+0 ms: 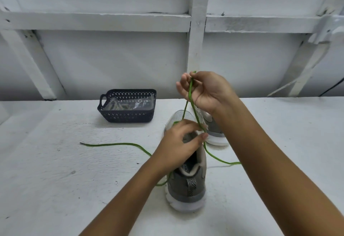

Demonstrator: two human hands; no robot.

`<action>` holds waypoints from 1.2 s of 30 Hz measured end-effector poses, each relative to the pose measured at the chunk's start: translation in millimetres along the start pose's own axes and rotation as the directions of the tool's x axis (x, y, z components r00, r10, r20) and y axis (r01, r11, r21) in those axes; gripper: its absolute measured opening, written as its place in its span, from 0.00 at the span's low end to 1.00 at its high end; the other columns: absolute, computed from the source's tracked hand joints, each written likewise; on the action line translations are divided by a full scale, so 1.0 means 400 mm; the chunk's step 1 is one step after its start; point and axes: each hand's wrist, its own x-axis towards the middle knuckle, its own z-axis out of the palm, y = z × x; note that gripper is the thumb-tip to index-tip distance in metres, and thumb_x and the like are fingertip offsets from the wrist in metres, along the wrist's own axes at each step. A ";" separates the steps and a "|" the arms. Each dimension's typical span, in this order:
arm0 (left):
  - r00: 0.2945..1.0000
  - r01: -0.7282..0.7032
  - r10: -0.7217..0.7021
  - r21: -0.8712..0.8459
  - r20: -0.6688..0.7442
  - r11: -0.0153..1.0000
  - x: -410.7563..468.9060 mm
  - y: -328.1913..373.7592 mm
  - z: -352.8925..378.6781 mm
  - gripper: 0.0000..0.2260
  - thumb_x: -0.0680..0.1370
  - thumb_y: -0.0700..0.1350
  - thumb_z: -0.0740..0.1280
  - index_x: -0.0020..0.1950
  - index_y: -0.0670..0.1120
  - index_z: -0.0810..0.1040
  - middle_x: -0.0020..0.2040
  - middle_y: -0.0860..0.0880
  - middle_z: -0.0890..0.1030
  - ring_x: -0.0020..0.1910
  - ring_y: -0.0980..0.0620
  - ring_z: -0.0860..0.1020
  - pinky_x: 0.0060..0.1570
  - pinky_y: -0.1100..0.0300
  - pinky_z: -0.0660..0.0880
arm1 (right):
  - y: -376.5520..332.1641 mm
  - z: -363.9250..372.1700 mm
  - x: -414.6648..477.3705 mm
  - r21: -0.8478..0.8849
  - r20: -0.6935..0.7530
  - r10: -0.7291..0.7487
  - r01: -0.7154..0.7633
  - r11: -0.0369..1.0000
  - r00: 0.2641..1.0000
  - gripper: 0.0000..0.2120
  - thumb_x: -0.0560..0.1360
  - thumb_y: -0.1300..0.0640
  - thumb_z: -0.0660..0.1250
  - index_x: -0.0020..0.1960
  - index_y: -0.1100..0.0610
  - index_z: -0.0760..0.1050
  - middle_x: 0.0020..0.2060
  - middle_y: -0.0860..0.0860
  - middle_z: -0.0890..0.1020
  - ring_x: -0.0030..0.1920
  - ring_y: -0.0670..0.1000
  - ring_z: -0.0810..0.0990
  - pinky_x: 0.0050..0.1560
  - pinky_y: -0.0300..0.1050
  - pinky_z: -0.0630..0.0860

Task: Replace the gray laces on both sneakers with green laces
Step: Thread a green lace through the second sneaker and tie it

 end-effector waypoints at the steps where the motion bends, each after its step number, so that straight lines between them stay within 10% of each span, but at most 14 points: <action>1: 1.000 0.006 -0.006 -0.027 0.019 1.000 0.004 0.006 -0.004 0.05 0.76 0.46 0.68 0.50 0.49 0.83 0.50 0.54 0.79 0.53 0.61 0.76 0.54 0.73 0.68 | 0.001 -0.001 0.005 0.008 -0.008 -0.008 0.008 1.000 1.000 0.13 0.81 0.66 0.50 0.39 0.64 0.67 0.28 0.56 0.74 0.20 0.49 0.76 0.27 0.44 0.79; 10: 0.983 0.172 -0.174 -0.649 0.062 0.741 0.085 0.056 -0.140 0.09 0.78 0.37 0.59 0.40 0.40 0.76 0.29 0.51 0.78 0.27 0.57 0.75 0.30 0.66 0.73 | 0.048 -0.117 -0.002 -0.370 -0.031 0.171 -0.170 0.913 0.985 0.15 0.80 0.55 0.51 0.48 0.61 0.74 0.31 0.55 0.82 0.30 0.50 0.82 0.31 0.42 0.80; 19: 0.883 0.168 -0.452 -0.812 -0.129 0.559 0.212 0.019 -0.229 0.09 0.80 0.40 0.60 0.41 0.44 0.74 0.27 0.52 0.80 0.26 0.59 0.77 0.29 0.68 0.74 | 0.091 -0.160 -0.052 -0.623 0.056 0.192 -0.116 0.774 0.980 0.16 0.81 0.53 0.54 0.39 0.57 0.71 0.23 0.48 0.63 0.20 0.44 0.57 0.22 0.35 0.54; 28: 0.901 0.418 -0.405 -0.563 0.156 0.713 0.165 -0.022 -0.130 0.09 0.79 0.46 0.63 0.44 0.45 0.80 0.29 0.54 0.74 0.26 0.59 0.69 0.27 0.67 0.65 | 0.079 -0.145 -0.026 -0.571 0.031 0.183 -0.133 0.810 0.983 0.16 0.81 0.53 0.54 0.36 0.56 0.67 0.22 0.46 0.61 0.18 0.42 0.55 0.18 0.31 0.52; 36: 0.866 0.330 -0.501 -0.750 -0.003 0.574 0.219 -0.028 -0.178 0.08 0.80 0.41 0.61 0.42 0.45 0.77 0.26 0.55 0.78 0.23 0.62 0.73 0.25 0.72 0.67 | 0.089 -0.170 -0.035 -0.448 0.029 0.209 -0.174 0.877 0.978 0.15 0.82 0.55 0.52 0.38 0.57 0.67 0.23 0.47 0.62 0.19 0.43 0.57 0.17 0.33 0.55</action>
